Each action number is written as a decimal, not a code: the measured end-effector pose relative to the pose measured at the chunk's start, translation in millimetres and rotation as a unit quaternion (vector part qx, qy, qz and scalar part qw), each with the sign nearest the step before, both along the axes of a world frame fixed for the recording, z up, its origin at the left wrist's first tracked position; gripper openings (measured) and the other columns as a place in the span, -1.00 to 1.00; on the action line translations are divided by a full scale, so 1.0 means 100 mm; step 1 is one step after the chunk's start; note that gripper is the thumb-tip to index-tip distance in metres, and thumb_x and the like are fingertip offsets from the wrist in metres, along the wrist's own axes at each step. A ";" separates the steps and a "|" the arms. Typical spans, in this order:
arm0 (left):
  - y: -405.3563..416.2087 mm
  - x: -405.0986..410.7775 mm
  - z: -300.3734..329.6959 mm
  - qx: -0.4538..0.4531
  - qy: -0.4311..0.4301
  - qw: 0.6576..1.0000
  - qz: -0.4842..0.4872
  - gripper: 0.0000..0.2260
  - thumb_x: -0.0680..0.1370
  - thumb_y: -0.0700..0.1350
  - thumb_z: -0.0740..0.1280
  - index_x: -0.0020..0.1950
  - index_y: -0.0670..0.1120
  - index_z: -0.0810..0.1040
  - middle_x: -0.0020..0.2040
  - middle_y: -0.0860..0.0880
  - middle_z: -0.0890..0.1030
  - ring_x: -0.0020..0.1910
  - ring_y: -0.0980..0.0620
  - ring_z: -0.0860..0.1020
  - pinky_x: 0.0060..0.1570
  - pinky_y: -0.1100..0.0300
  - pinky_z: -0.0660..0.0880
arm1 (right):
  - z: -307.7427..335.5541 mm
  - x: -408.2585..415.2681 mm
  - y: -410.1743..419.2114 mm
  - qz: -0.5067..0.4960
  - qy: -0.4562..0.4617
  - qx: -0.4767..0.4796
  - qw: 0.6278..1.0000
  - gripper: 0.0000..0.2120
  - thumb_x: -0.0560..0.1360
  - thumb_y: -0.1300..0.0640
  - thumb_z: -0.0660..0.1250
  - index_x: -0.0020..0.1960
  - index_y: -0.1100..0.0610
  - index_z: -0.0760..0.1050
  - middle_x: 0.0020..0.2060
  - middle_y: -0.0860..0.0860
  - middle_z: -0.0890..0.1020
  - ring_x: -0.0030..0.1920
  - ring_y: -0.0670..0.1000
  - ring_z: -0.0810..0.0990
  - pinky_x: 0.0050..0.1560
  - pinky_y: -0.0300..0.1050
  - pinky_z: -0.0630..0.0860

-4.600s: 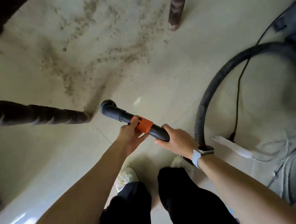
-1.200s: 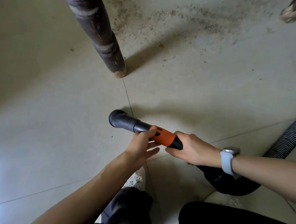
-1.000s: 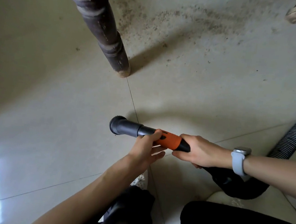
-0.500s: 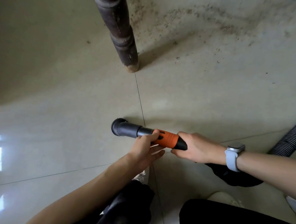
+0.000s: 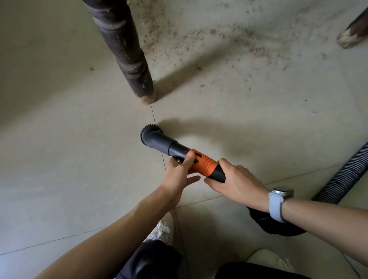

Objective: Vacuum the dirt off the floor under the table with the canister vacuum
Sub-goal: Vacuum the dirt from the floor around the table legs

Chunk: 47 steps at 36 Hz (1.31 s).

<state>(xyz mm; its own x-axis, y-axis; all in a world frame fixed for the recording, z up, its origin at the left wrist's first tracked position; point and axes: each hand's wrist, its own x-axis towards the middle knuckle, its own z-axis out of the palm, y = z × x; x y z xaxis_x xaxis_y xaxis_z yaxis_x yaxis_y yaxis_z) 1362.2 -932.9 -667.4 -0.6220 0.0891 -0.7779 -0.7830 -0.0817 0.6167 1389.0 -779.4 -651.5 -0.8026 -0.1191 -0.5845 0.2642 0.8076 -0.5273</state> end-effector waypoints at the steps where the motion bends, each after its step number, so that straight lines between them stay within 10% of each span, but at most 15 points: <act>1: 0.01 -0.01 -0.01 -0.003 0.007 1.000 -0.005 -0.64 0.62 -0.03 0.23 0.31 -0.23 0.34 0.22 -0.16 0.51 0.15 -0.04 0.54 -0.15 0.20 0.55 | 0.00 0.00 0.01 -0.004 -0.001 -0.001 1.000 -0.69 0.49 -0.14 0.33 -0.03 0.04 0.29 -0.36 -0.09 0.47 -0.39 -0.07 0.46 -0.41 -0.21 0.32; 14: 0.28 -0.24 -0.14 0.003 0.018 0.999 -0.028 -0.64 0.62 -0.05 0.22 0.31 -0.26 0.33 0.25 -0.20 0.50 0.21 -0.11 0.52 -0.18 0.21 0.55 | -0.06 0.12 0.36 -0.101 -0.015 -0.032 0.994 -0.64 0.50 -0.13 0.30 -0.07 0.17 0.35 -0.28 0.17 0.58 -0.29 0.17 0.59 -0.25 0.04 0.49; 23: 0.58 -0.45 -0.16 0.004 0.024 0.999 -0.028 -0.66 0.64 -0.03 0.16 0.31 -0.22 0.29 0.26 -0.16 0.46 0.22 -0.09 0.50 -0.15 0.19 0.56 | -0.08 0.18 0.50 -0.130 0.015 -0.021 0.991 -0.70 0.54 -0.11 0.26 0.00 0.12 0.35 -0.40 0.02 0.48 -0.42 0.03 0.47 -0.43 -0.20 0.31; 47: 0.60 -1.26 -0.13 0.034 0.017 0.998 0.053 -0.69 0.63 0.01 0.19 0.25 -0.15 0.27 0.13 -0.16 0.46 0.05 -0.07 0.52 -0.23 0.11 0.54 | -0.05 -0.78 0.24 -0.162 0.003 -0.121 0.979 -0.63 0.55 -0.15 0.21 -0.10 0.19 0.33 -0.43 0.06 0.54 -0.57 -0.02 0.49 -0.41 -0.10 0.48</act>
<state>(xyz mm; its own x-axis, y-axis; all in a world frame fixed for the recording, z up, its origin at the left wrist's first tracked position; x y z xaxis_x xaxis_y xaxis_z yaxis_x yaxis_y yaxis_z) 1236.5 -873.0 -680.4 -0.6562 0.0744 -0.7509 -0.7469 -0.2056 0.6323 1311.1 -755.9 -656.0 -0.8243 0.0090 -0.5661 0.4829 0.5332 -0.6947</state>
